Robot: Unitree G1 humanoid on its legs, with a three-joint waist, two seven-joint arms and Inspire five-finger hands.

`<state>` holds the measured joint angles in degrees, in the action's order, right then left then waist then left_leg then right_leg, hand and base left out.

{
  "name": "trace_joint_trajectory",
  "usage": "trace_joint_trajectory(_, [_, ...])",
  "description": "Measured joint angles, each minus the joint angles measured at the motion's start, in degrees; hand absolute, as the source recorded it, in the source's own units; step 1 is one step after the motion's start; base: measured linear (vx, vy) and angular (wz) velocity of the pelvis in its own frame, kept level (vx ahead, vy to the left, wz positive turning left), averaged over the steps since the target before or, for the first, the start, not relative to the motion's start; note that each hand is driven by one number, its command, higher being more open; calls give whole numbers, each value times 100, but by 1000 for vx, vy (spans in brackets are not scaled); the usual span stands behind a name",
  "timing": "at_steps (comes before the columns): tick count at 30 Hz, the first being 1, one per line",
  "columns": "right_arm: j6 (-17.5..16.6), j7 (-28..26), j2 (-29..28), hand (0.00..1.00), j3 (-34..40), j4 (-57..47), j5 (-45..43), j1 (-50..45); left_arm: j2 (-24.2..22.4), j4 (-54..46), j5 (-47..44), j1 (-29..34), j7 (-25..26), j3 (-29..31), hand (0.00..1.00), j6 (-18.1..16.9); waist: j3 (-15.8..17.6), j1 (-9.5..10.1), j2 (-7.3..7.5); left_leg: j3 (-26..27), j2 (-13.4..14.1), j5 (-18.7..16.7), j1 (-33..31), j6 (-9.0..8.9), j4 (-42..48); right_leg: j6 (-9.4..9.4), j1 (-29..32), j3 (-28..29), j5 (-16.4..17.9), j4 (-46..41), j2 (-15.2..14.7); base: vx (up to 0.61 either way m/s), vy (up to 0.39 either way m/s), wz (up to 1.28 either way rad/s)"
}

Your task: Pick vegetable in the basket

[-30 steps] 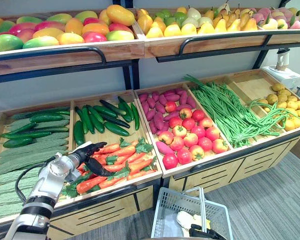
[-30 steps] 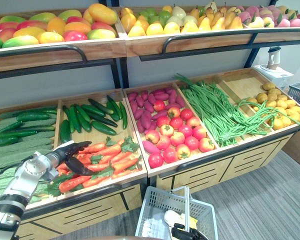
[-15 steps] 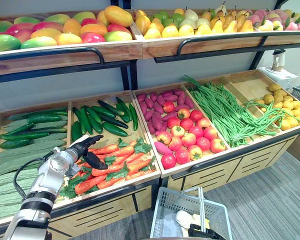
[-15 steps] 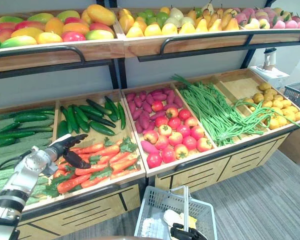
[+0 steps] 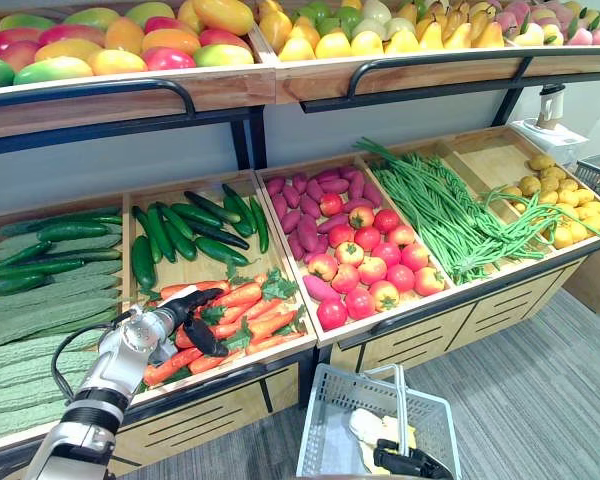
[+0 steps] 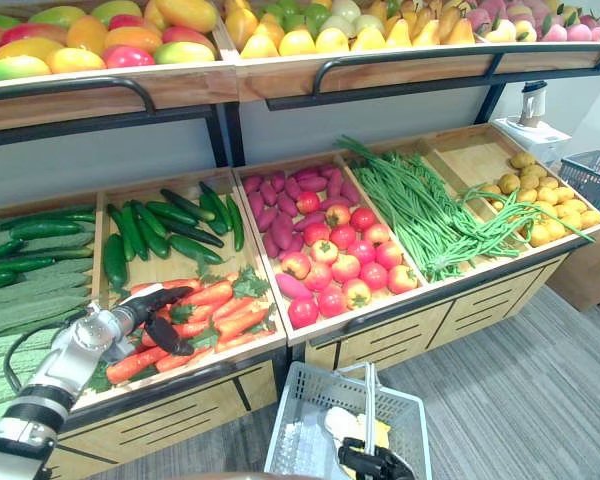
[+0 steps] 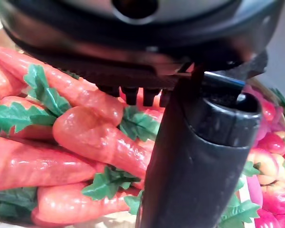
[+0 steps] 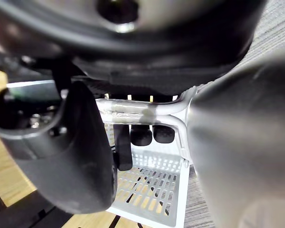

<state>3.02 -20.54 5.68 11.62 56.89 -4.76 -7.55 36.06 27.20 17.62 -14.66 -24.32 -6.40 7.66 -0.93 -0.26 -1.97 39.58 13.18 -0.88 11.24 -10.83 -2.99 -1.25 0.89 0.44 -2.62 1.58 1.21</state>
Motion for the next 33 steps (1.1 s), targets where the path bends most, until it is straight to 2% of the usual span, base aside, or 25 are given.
trace_joint_trajectory(10, [4,-3,152,0,-286,-233,-246,33,-152,-61,288,14,287,10,100,-11,303,-20,-110,43,16,-3,-89,3,69,0,107,61,1,-27,5,-8,-6,-2])
trace_joint_trajectory(13, [-11,5,169,0,-347,-284,-335,148,-163,-22,349,-73,528,112,100,-15,486,-74,-125,92,28,-8,-229,10,134,0,265,122,-21,-64,9,-56,-50,-11])
trace_joint_trajectory(16, [-35,13,164,0,-393,-468,-438,223,-280,460,455,-310,673,162,100,28,753,-137,-120,192,43,-10,-245,10,150,4,341,202,-35,-95,39,-40,-49,-16])
trace_joint_trajectory(19, [-37,42,201,0,-391,-510,-449,257,-482,419,555,-216,919,518,100,-144,842,-102,-141,232,52,-11,-392,10,177,4,534,254,-36,-169,52,-16,-46,-8])
trace_joint_trajectory(22, [-39,84,215,0,-470,-575,-489,302,-605,592,563,-233,1212,616,100,-246,897,-102,-178,306,72,-18,-457,16,236,15,653,326,-49,-221,73,-47,-48,-14])
trace_joint_trajectory(28, [-34,133,285,0,-651,-688,-677,342,-1010,998,800,-367,1941,973,100,-391,1020,-110,-141,474,95,-41,-646,71,362,-64,827,464,-195,-83,80,-79,-32,-13])
trace_joint_trajectory(29, [-32,135,295,0,-659,-689,-678,347,-1042,1069,818,-385,2016,1012,0,-394,1026,-110,-140,528,101,-44,-653,72,363,-69,828,464,-206,-16,78,-84,-24,-20])
trace_joint_trajectory(32, [-39,186,299,0,-663,-687,-678,346,-1143,1177,933,-392,2298,1042,0,-399,1044,-117,-150,572,112,-45,-658,71,365,-91,827,445,-234,48,75,-42,-21,-11])
trace_joint_trajectory(33, [-39,213,300,0,-666,-682,-678,347,-1203,1192,975,-411,2459,1217,0,-417,1045,-122,-149,572,113,-45,-668,71,366,-109,828,440,-247,72,74,0,0,0])
